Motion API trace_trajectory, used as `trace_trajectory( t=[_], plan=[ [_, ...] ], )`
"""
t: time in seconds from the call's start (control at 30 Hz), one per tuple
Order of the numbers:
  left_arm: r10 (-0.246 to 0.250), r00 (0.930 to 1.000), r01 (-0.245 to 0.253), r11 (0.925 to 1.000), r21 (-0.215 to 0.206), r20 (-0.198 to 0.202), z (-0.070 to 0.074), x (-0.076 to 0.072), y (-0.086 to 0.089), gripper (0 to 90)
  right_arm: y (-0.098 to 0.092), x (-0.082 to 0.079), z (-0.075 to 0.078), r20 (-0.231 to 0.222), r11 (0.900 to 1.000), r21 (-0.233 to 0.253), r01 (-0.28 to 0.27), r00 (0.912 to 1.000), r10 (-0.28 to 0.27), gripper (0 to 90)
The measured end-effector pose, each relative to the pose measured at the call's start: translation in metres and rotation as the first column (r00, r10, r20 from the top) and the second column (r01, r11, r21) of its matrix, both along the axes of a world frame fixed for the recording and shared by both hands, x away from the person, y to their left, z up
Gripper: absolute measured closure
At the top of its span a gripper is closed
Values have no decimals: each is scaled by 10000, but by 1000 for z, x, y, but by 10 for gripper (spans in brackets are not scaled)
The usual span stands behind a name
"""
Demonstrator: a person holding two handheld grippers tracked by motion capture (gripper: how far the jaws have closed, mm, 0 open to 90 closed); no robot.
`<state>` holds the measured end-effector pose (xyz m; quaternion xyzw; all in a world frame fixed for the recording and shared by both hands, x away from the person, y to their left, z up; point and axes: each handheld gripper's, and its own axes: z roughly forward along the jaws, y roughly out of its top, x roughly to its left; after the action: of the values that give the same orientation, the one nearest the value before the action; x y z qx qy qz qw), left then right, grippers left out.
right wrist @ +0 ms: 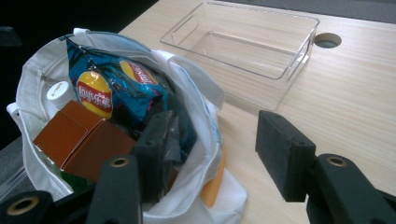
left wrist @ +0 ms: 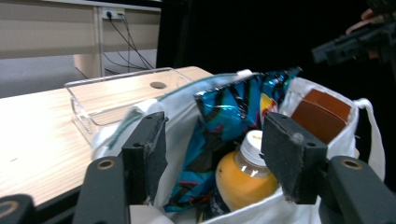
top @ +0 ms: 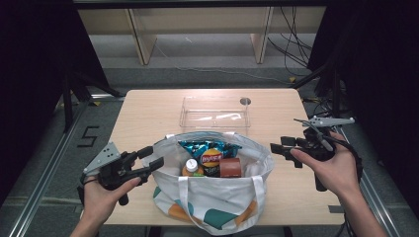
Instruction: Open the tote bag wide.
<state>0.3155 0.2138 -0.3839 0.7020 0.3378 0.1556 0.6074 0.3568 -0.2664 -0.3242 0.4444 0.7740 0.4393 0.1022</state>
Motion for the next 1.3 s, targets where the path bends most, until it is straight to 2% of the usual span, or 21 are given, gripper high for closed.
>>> trace_trajectory(
  t=[0.23, 0.47, 0.5, 0.53, 0.57, 0.6, 0.67, 0.7, 0.73, 0.77, 0.83, 0.87, 0.97, 1.0, 1.03, 1.07, 1.13, 1.17, 1.2, 1.27, 1.3],
  plan=[
    [-847, 9964, 850, 9958, 345, -75, 0, -5, -20, 383, -1, 5, 3, 52, 9993, -358, -51, 10000, 53, 472],
    [-1974, 9802, 1977, 9740, 1103, -138, -1, -8, -46, 402, 7, 3, 2, -257, 9999, -102, -133, 9996, 131, 466],
    [-2341, 9722, 2328, 9604, 1533, -98, 0, -9, -52, 418, 8, 3, 1, -178, 9994, -227, -242, 9996, 238, 465],
    [-2432, 9699, 2414, 9541, 1771, -117, 1, -9, -54, 421, 11, 2, 0, -254, 9999, -55, -110, 9996, 109, 464],
    [-2530, 9674, 2507, 9486, 1931, -131, 1, -9, -57, 427, 8, 3, 0, 43, 9982, -431, -407, 9992, 409, 463],
    [-2691, 9631, 2648, 9411, 2104, -87, 0, -9, -59, 439, 13, 1, 0, -401, 10000, -43, -55, 9992, 53, 462],
    [-2779, 9606, 2720, 9359, 2239, -53, 0, -10, -61, 480, 15, 3, -1, -186, 9998, 16, -205, 9996, 205, 461],
    [-3014, 9535, 2924, 9224, 2525, -32, -2, -10, -66, 498, 16, 1, -1, -395, 10000, 15, -67, 9992, 68, 460],
    [-3014, 9535, 2924, 9224, 2525, -32, -2, -10, -66, 518, 13, 3, -2, -260, 9990, -205, -408, 9988, 403, 459],
    [-3138, 9495, 3023, 9096, 2851, -57, -4, -8, -69, 538, 12, 4, -1, -114, 9983, -447, -371, 9993, 366, 459],
    [-3182, 9480, 3062, 9046, 2966, -81, -6, -8, -70, 585, 12, 4, -1, -177, 9982, -441, -395, 9991, 387, 458],
    [-3194, 9476, 3022, 8969, 3228, 6, -7, -7, -72, 613, 12, 6, -3, -204, 9984, -413, -399, 9990, 391, 455],
    [-3377, 9412, 3082, 8689, 3873, 87, -10, -8, -76, 660, 12, 8, -4, -381, 9982, -390, -452, 9983, 437, 453],
    [-3489, 9370, 3101, 8505, 4248, 146, -10, -9, -77, 739, 15, 7, -4, -687, 9994, -217, -259, 9973, 243, 451],
    [-3571, 9339, 3139, 8396, 4433, 150, -9, -9, -77, 776, 14, 8, -5, -656, 9988, -326, -372, 9972, 350, 450],
    [-3571, 9339, 3139, 8396, 4433, 150, -9, -9, -77, 801, 14, 8, -5, -656, 9988, -326, -372, 9972, 350, 450],
    [-3706, 9285, 3193, 8269, 4630, 214, -7, -11, -77, 812, 16, 8, -7, -733, 9995, -174, -263, 9970, 249, 445],
    [-3764, 9263, 3282, 8288, 4533, 175, -5, -13, -77, 812, 16, 8, -7, -733, 9995, -174, -263, 9970, 249, 445],
    [-4069, 9130, 3502, 8190, 4546, 297, -1, -17, -75, 816, 15, 9, -8, -742, 9982, -426, -421, 9965, 389, 443],
    [-4208, 9067, 3641, 8146, 4516, 280, -1, -19, -75, 815, 16, 8, -9, -812, 9988, -408, -287, 9964, 254, 443],
    [-4546, 8906, 4020, 7984, 4482, 111, -3, -22, -75, 815, 16, 9, -10, -866, 9989, -310, -362, 9957, 334, 443]
  ],
)
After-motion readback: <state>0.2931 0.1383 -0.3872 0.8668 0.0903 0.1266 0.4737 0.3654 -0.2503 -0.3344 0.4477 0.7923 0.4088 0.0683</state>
